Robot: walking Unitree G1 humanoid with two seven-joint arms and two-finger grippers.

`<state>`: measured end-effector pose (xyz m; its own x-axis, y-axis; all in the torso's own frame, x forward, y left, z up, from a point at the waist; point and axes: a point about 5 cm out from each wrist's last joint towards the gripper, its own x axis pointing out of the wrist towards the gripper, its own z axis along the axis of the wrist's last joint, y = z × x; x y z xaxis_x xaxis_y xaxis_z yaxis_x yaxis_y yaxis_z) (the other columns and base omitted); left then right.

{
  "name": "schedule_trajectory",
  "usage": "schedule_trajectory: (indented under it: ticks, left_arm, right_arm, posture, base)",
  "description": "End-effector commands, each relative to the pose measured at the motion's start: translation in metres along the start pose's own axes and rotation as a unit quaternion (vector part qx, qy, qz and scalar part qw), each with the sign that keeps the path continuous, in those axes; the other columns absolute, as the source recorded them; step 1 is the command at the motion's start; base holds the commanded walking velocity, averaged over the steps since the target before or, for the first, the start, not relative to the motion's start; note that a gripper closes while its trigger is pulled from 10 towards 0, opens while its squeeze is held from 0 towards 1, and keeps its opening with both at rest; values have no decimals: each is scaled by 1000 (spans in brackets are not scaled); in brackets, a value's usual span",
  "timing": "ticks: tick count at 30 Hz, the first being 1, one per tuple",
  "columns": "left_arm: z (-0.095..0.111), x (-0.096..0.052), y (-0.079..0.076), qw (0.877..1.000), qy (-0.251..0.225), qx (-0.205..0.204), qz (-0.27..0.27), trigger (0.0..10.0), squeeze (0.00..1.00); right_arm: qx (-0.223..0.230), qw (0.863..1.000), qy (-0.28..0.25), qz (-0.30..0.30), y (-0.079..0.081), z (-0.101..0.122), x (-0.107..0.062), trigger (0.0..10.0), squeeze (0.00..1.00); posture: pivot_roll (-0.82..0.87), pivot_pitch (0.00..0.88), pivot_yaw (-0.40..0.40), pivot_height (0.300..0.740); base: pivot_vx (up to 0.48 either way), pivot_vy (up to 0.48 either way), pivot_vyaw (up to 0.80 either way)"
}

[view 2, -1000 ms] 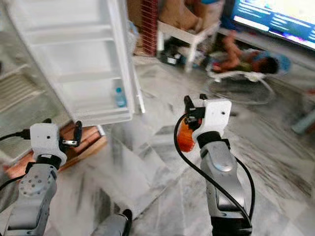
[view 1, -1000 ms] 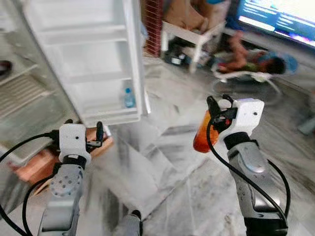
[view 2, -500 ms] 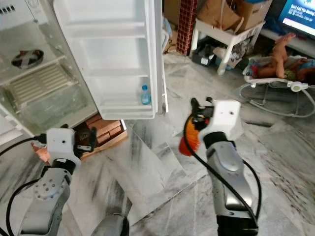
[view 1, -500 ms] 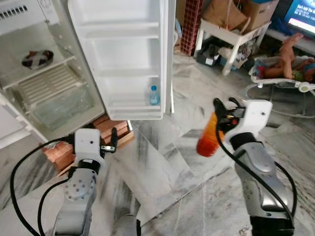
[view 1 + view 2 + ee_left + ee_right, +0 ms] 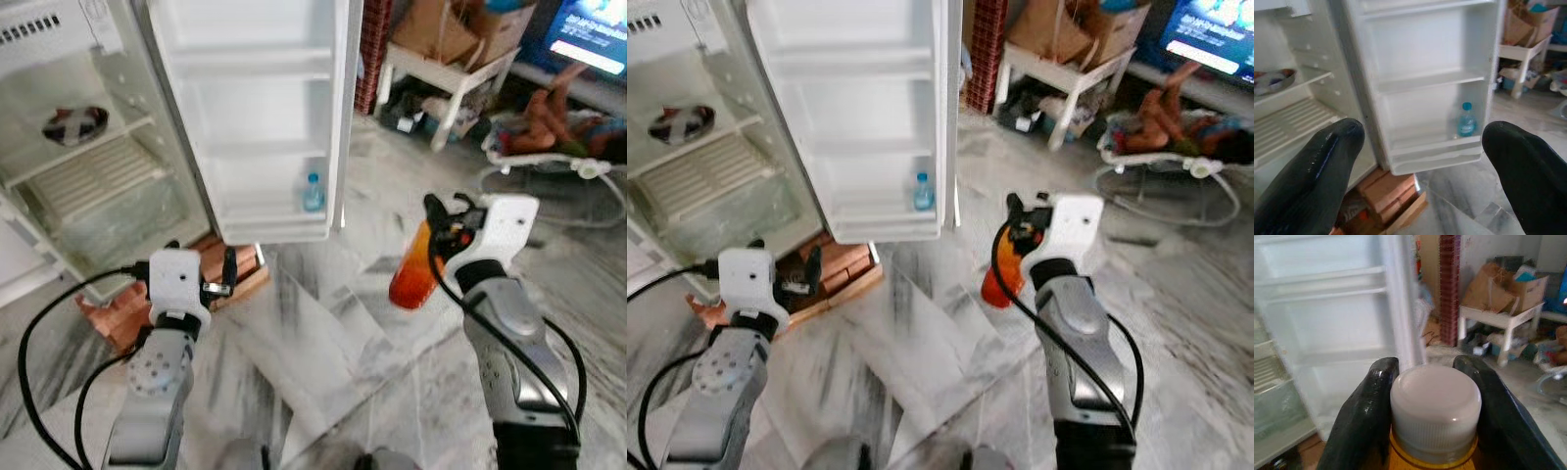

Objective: Restocking fridge

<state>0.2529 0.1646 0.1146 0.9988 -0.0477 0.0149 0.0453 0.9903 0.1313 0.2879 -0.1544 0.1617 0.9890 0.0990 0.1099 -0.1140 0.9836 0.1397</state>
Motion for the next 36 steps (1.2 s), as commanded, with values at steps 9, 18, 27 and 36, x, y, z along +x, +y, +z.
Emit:
schedule_trajectory:
  ticks: [9,18,27,36]
  left_arm:
    - [5,6,-3,1000,-3,-7,-13,10000,0]
    - [1,2,-8,1000,-5,-1,-17,10000,0]
    - [10,15,-17,1000,-19,2,-20,10000,0]
    - [18,19,-37,998,-30,-37,-50,10000,0]
  right_arm:
    - [-1,999,-32,36,8,13,8,10000,0]
    - [0,998,-38,43,12,10,9,10000,0]
    - [0,997,-47,53,21,9,19,10000,0]
    - [1,996,-45,74,32,9,15,10000,0]
  posture:
    - [111,114,-42,740]
    - [122,94,-40,740]
    - [145,116,-17,740]
    - [106,139,-34,740]
  base:
    - [382,288,0]
    - [418,146,0]
    - [454,0,0]
    - [414,-89,0]
